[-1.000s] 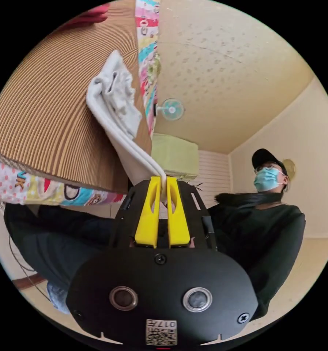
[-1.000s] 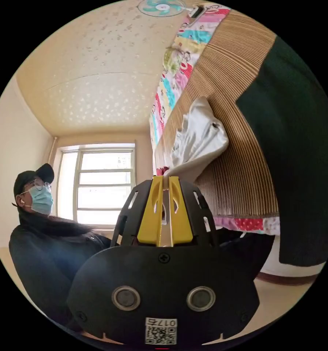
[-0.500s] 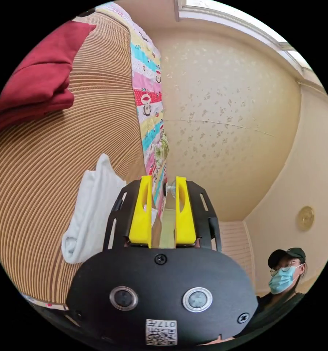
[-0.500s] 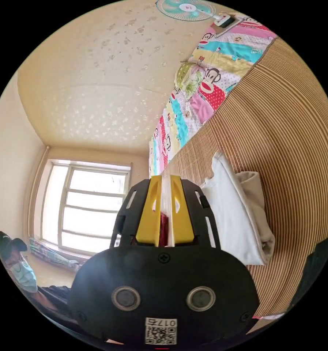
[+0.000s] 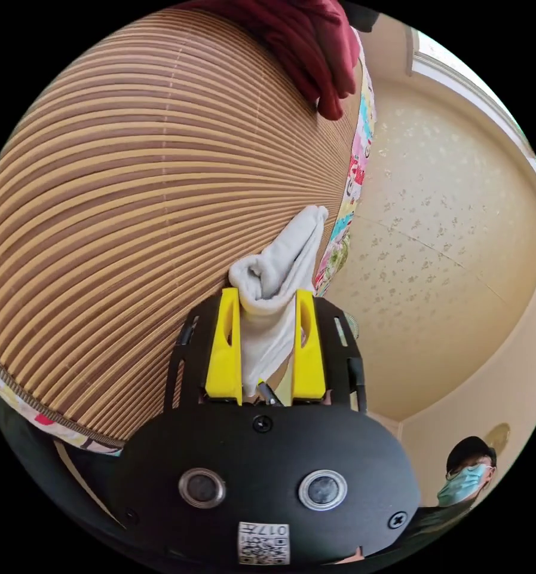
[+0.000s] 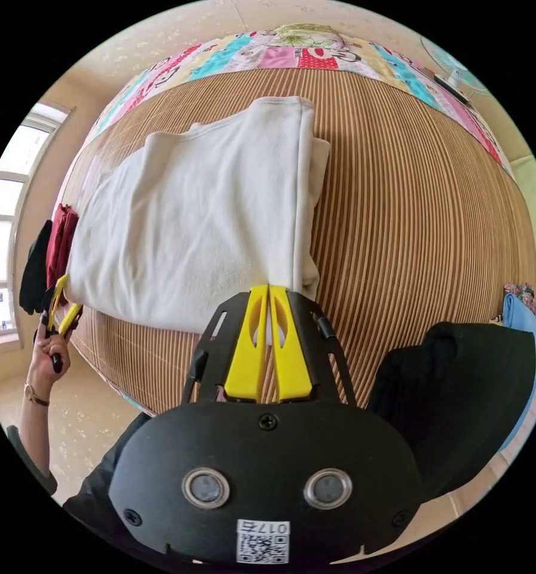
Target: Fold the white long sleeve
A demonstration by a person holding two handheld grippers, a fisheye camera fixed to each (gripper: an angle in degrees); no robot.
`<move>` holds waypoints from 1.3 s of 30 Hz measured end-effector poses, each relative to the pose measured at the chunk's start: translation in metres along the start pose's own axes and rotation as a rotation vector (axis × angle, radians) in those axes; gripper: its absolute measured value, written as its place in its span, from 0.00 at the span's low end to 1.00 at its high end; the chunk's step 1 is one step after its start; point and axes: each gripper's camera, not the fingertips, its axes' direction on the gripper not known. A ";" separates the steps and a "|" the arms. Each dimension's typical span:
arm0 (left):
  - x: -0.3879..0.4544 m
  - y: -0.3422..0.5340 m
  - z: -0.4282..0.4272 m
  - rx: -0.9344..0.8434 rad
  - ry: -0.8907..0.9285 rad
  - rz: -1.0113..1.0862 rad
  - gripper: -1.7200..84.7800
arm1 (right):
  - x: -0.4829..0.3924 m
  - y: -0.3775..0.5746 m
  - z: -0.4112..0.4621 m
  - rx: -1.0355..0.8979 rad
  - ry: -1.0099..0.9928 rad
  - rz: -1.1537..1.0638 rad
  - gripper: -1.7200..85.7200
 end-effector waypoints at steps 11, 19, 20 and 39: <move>0.159 0.210 0.208 -0.772 -0.152 0.953 0.09 | 0.070 0.076 -0.046 0.062 -0.126 0.234 0.03; 0.078 0.229 0.190 -0.611 -0.335 0.811 0.18 | 0.145 0.183 -0.056 0.002 -0.445 0.326 0.07; 0.056 0.215 0.183 -0.545 -0.434 0.727 0.21 | 0.156 0.196 -0.055 0.012 -0.556 0.367 0.09; -0.019 0.352 0.113 -0.969 -0.305 0.487 0.11 | 0.164 0.184 -0.070 0.279 -1.502 0.436 0.26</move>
